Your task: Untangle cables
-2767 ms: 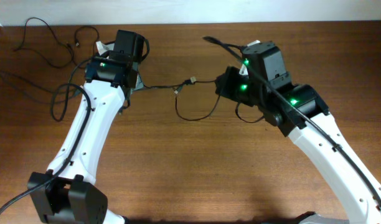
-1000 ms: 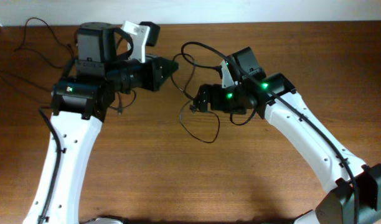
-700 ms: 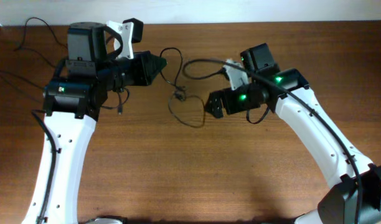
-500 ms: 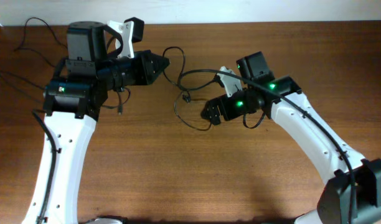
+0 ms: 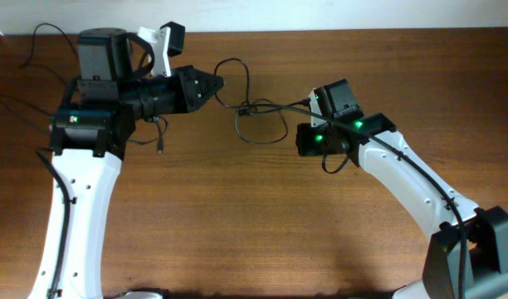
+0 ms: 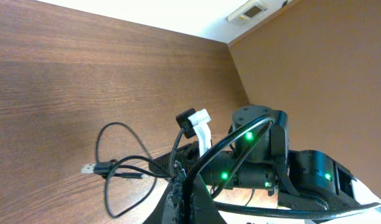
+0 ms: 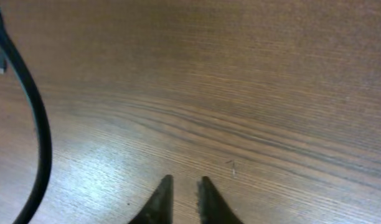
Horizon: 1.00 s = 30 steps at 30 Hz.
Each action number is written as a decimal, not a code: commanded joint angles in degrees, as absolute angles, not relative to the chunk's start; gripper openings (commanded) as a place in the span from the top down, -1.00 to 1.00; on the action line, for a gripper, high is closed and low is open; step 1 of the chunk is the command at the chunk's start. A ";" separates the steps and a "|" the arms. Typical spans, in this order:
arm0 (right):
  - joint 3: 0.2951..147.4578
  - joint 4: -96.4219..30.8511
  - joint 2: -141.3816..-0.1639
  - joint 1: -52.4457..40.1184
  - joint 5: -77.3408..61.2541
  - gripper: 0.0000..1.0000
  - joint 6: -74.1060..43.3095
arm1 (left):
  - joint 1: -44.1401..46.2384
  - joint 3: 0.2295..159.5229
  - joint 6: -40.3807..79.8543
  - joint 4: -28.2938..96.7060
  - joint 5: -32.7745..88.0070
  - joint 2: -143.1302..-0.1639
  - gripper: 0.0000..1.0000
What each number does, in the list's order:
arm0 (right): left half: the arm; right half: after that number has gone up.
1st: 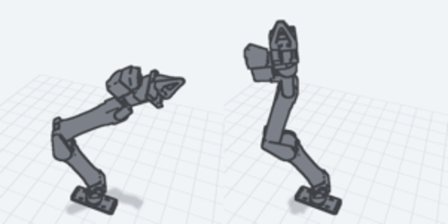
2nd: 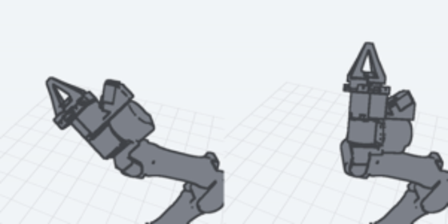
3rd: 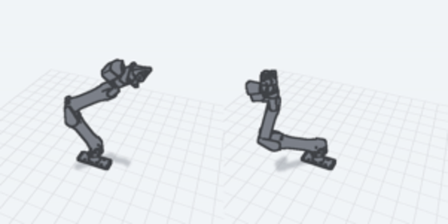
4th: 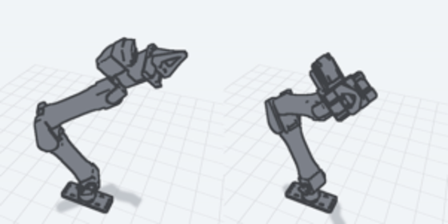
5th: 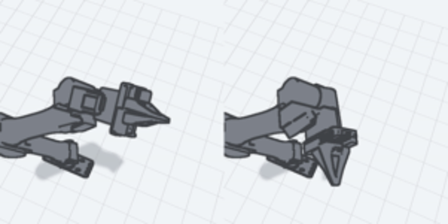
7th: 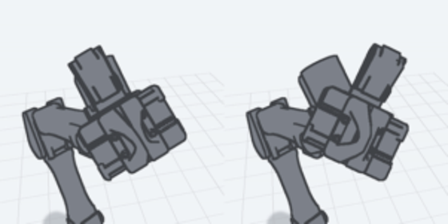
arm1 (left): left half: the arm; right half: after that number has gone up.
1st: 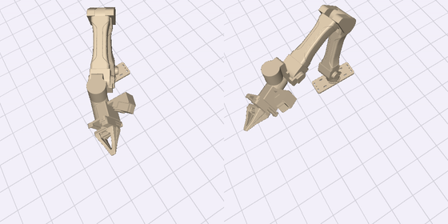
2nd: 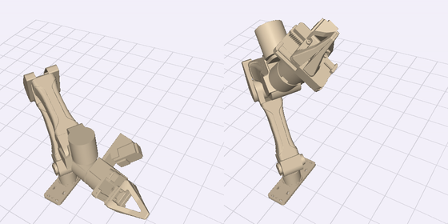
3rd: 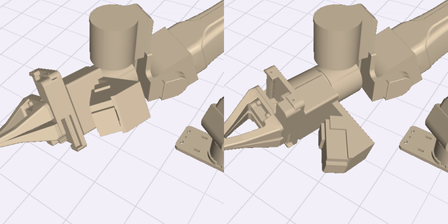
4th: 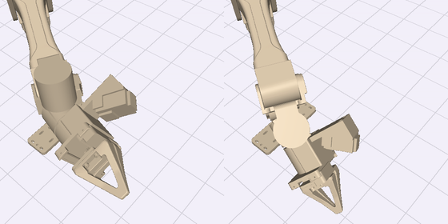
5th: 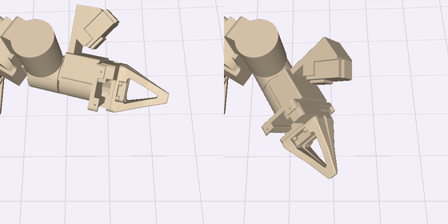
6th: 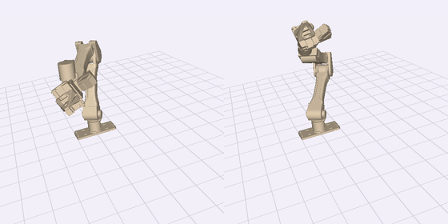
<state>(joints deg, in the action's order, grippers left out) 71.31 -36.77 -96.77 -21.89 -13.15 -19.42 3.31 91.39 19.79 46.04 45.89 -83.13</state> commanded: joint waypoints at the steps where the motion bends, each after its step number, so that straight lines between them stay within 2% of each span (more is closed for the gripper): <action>1: 71.33 -34.79 -97.12 -21.10 -20.75 -0.04 -15.90 | 3.05 92.20 19.86 47.24 44.95 -81.89 1.00; 3: 72.51 -34.44 -97.12 -18.26 -27.27 -0.22 -15.88 | 3.05 92.20 19.66 50.15 40.38 -81.93 1.00; 5: 73.71 -34.37 -97.12 -14.26 -35.03 -0.24 -14.85 | 3.05 92.20 18.46 51.68 38.54 -81.95 1.00; 7: 73.91 -34.22 -97.12 -11.55 -46.04 -0.35 -9.96 | 3.18 92.20 18.39 51.92 38.57 -81.95 1.00; 8: 73.89 -34.46 -97.12 -11.60 -47.16 -0.37 -9.63 | 3.53 92.20 18.41 51.92 38.59 -81.95 1.00; 12: 73.01 -34.61 -97.14 -17.19 -39.29 -0.66 -9.67 | 5.63 92.20 18.63 51.92 38.74 -81.95 1.00; 15: 72.53 -34.04 -97.14 -21.21 -36.25 -0.75 -10.79 | 5.63 92.20 20.12 51.68 39.79 -81.93 1.00; 17: 71.59 -33.34 -97.14 -22.98 -29.67 -0.75 -14.87 | 5.63 92.20 20.14 50.39 44.31 -81.93 1.00; 20: 71.44 -33.15 -97.91 -23.27 -27.75 -0.39 -15.51 | 5.58 92.20 20.34 49.60 47.24 -81.93 1.00; 21: 71.40 -33.15 -98.45 -23.29 -27.79 -0.36 -15.51 | 5.58 92.20 20.99 49.58 47.22 -81.93 1.00; 28: 71.40 -30.37 -101.73 -23.29 -35.07 -0.39 -15.49 | 5.58 92.20 21.85 48.42 47.18 -81.93 1.00; 30: 71.40 -29.30 -101.73 -23.29 -36.01 -0.54 -15.51 | 5.58 92.20 21.93 48.45 47.42 -81.93 1.00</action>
<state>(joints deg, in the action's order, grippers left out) 71.79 -30.02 -101.54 -23.03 -33.06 -15.42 5.61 91.44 21.08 48.62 45.71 -83.13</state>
